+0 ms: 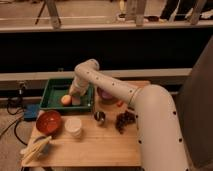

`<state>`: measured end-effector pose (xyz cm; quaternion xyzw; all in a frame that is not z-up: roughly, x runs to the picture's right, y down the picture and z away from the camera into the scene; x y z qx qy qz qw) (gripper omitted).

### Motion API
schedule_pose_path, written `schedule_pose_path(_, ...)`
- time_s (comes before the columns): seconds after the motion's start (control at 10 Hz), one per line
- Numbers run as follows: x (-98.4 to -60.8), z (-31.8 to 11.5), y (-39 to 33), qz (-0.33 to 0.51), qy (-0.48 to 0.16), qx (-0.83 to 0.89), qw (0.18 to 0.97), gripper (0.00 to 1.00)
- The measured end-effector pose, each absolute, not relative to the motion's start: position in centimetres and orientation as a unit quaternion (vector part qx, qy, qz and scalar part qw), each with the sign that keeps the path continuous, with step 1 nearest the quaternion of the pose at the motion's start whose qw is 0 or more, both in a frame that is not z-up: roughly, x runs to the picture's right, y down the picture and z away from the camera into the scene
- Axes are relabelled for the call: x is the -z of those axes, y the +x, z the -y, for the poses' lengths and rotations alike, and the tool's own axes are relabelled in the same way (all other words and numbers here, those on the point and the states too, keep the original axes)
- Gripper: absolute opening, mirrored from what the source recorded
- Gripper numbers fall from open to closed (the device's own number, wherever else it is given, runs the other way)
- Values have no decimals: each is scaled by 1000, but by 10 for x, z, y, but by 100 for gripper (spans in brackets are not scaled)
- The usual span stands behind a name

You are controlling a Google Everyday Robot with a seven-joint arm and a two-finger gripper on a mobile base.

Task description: Wipe tray with eraser

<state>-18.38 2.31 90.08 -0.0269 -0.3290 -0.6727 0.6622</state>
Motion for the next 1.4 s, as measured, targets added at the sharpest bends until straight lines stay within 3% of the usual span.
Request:
schedule_pose_path(0.6, -925, -1, -166, 304, -32, 668, 678, 2)
schedule_pose_path(1.4, -926, -31, -136, 293, -52, 654, 695, 2)
